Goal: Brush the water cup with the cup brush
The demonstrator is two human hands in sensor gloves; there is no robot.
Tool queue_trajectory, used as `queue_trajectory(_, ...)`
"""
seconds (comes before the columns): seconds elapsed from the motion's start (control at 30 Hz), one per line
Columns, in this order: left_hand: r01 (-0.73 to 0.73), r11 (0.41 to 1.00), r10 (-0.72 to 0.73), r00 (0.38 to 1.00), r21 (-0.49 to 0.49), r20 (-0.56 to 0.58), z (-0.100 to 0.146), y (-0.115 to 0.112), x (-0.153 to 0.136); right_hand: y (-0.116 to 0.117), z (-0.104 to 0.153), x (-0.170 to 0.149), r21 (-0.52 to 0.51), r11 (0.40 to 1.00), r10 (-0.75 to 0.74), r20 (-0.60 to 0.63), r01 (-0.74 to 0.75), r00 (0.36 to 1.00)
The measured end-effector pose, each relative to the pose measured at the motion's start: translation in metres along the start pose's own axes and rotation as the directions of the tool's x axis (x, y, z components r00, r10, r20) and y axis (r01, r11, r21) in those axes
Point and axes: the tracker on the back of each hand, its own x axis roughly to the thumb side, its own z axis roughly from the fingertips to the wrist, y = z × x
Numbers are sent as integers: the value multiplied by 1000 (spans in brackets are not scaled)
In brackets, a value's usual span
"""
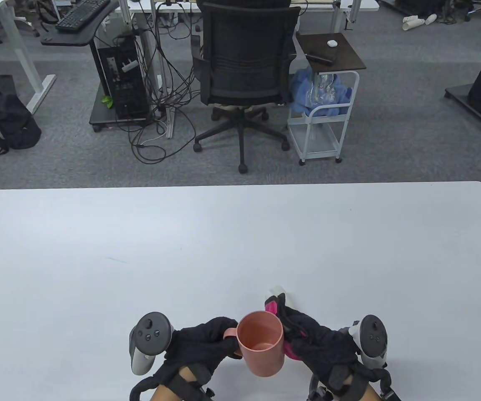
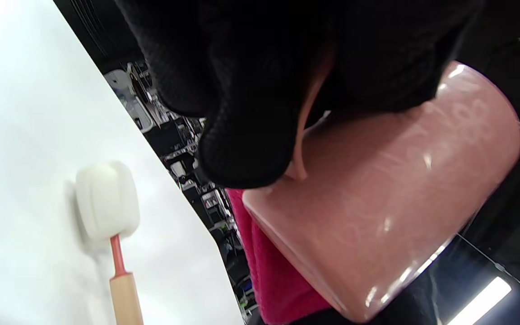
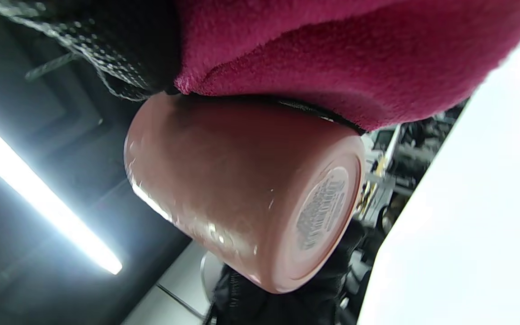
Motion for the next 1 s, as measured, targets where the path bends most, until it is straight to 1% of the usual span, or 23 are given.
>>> queue_trajectory(0.1, 35, 997, -33, 999, 68, -36, 2, 3, -2, 3, 1, 14, -23, 986, 166, 54, -165, 985)
queue_trajectory(0.13, 43, 996, -39, 998, 80, -46, 2, 4, -3, 4, 1, 16, -24, 981, 195, 60, -194, 979)
queue_trajectory(0.23, 101, 986, -89, 991, 129, -99, 4, 5, -6, 18, 0, 27, 4, 919, 392, 102, -395, 914)
queue_trajectory(0.27, 116, 983, -101, 989, 139, -112, 4, 5, -7, 27, 0, 33, 19, 874, 480, 116, -485, 869)
queue_trajectory(0.3, 123, 982, -106, 987, 145, -120, 4, 6, -7, 31, 0, 35, 24, 853, 514, 123, -521, 849)
queue_trajectory(0.4, 147, 977, -124, 981, 155, -149, 4, 2, -8, 55, -1, 44, 58, 740, 655, 162, -670, 738)
queue_trajectory(0.5, 191, 972, -165, 970, 136, -179, 2, -4, -10, 78, 0, 49, 81, 569, 802, 166, -819, 574)
queue_trajectory(0.53, 194, 973, -169, 969, 126, -182, 2, -5, -10, 82, 0, 49, 94, 522, 832, 165, -848, 530)
queue_trajectory(0.57, 194, 973, -169, 968, 127, -183, 2, -6, -10, 84, 0, 49, 105, 504, 842, 162, -857, 515)
queue_trajectory(0.6, 194, 972, -170, 969, 129, -181, 2, -5, -10, 82, 0, 49, 104, 509, 841, 150, -854, 519)
queue_trajectory(0.67, 175, 975, -151, 974, 138, -171, 2, -3, -9, 76, -1, 48, 82, 554, 820, 116, -828, 560)
queue_trajectory(0.73, 146, 977, -121, 980, 156, -159, 2, 0, -7, 67, 0, 49, 54, 589, 803, 76, -807, 591)
queue_trajectory(0.77, 137, 978, -112, 981, 159, -155, 3, 1, -7, 64, 0, 49, 43, 597, 799, 63, -801, 598)
queue_trajectory(0.83, 116, 981, -94, 985, 157, -147, 3, 2, -8, 55, 0, 49, 19, 633, 774, 26, -774, 633)
queue_trajectory(0.9, 103, 984, -82, 987, 148, -137, 3, 2, -8, 48, 0, 48, -5, 700, 714, -7, -714, 701)
queue_trajectory(1.0, 82, 987, -65, 990, 136, -125, 3, 2, -7, 37, 0, 44, -40, 777, 626, -55, -628, 778)
